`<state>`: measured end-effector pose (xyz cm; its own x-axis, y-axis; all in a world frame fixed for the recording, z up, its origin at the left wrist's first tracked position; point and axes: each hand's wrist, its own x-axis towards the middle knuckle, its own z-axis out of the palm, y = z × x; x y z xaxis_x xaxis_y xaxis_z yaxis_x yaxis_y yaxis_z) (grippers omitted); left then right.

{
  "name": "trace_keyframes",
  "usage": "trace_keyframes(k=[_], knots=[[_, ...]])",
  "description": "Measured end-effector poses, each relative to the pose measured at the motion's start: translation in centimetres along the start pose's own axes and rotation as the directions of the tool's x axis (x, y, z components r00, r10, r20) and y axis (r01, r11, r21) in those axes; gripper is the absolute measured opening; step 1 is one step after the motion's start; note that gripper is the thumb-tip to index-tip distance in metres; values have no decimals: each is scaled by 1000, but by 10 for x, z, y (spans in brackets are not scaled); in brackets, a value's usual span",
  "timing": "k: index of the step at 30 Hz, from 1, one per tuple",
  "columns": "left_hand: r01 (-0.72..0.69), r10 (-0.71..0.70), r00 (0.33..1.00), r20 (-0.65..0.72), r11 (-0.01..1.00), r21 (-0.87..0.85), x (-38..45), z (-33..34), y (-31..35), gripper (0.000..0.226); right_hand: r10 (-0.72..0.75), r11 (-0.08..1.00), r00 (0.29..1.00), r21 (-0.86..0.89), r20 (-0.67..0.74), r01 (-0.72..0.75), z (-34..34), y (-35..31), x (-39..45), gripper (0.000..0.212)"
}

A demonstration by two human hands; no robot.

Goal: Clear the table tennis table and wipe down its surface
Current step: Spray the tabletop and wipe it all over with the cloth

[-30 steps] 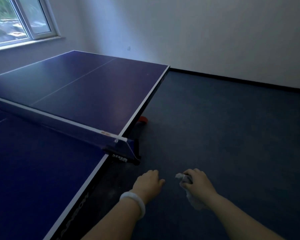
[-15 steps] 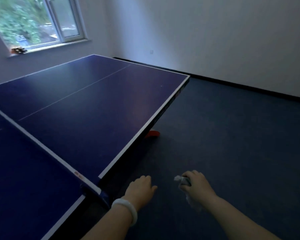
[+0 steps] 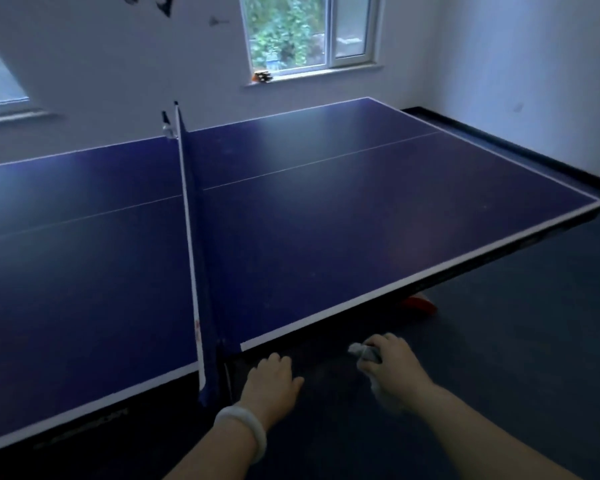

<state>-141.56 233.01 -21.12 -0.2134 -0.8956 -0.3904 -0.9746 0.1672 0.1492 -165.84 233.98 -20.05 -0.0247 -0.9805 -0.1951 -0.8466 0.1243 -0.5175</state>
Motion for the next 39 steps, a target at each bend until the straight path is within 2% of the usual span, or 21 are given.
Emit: trace_keyframes(k=[6,11,14,19,23,29,32,36,39], knots=[[142,-148,987,-69,987,-81,55,-1,-12,47,-105,994,990,-9,91,107,-3,-14,89,26],[240,-251,965,-82,963,-120,99,-3,-19,47,-178,970,966,-133,188,204,-4,-16,155,26],[309,-324,942,-80,938,-158,115,-3,-24,51,-235,954,945,-134,229,270,-2,-23,187,27],[457,-480,877,-21,847,-272,129,1,-33,61,-378,887,844,-113,379,448,14,-42,235,30],[550,-577,816,27,762,-343,135,7,-25,67,-510,773,707,-99,490,627,28,-60,273,36],[707,-764,644,38,576,-410,141,13,6,68,-668,546,473,-54,574,836,51,-72,302,41],[760,-836,549,18,490,-426,153,11,16,71,-690,482,420,-59,589,874,61,-71,309,53],[813,-909,415,-22,382,-440,168,15,26,74,-726,364,359,-116,587,924,70,-62,316,56],[831,-953,300,-33,278,-482,179,19,28,77,-757,225,244,-109,606,968,75,-61,320,59]])
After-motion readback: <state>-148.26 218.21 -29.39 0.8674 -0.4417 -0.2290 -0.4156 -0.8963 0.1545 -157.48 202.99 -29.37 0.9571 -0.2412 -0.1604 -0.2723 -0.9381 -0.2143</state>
